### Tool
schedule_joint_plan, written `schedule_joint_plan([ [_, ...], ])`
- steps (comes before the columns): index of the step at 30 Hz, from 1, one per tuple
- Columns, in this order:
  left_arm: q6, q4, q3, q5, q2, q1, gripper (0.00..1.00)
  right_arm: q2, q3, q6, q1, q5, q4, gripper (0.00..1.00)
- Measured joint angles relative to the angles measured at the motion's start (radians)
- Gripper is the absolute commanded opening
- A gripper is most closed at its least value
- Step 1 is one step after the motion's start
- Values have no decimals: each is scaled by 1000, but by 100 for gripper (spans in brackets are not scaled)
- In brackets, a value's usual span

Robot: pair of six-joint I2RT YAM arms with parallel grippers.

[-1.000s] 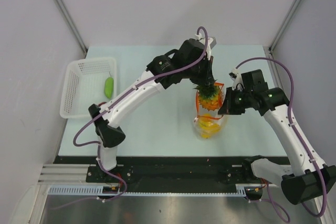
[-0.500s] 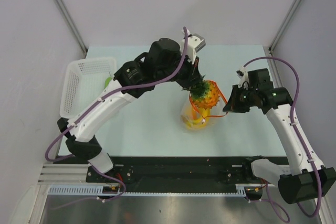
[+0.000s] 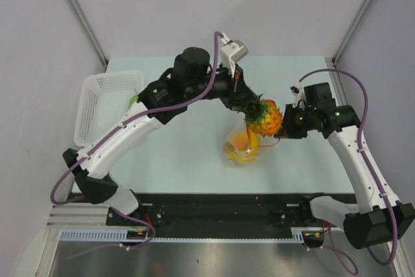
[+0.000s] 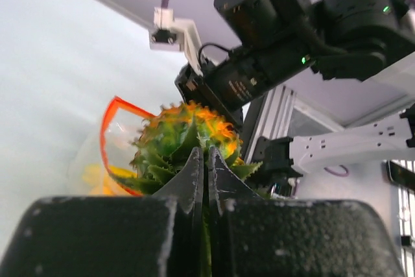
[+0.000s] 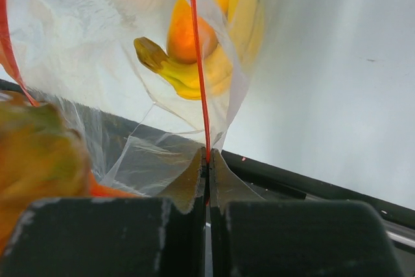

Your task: Open the zip-top bag and remove the fake food

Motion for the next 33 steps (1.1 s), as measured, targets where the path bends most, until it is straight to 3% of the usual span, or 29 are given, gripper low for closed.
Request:
schedule_joint_plan([
  [7, -13, 62, -32, -74, -111, 47, 0, 4, 0, 5, 2, -1, -1, 0],
  [15, 50, -28, -32, -596, -262, 114, 0, 5, 0, 6, 2, -9, -2, 0],
  [21, 53, -96, -56, -851, -305, 306, 0, 6, 0, 6, 2, -14, -12, 0],
  [25, 44, -81, -170, -884, -341, 470, 0, 18, 3, 6, 2, -20, -17, 0],
  [33, -14, 67, -470, -808, -363, 827, 0, 50, 27, 6, 3, -27, -24, 0],
])
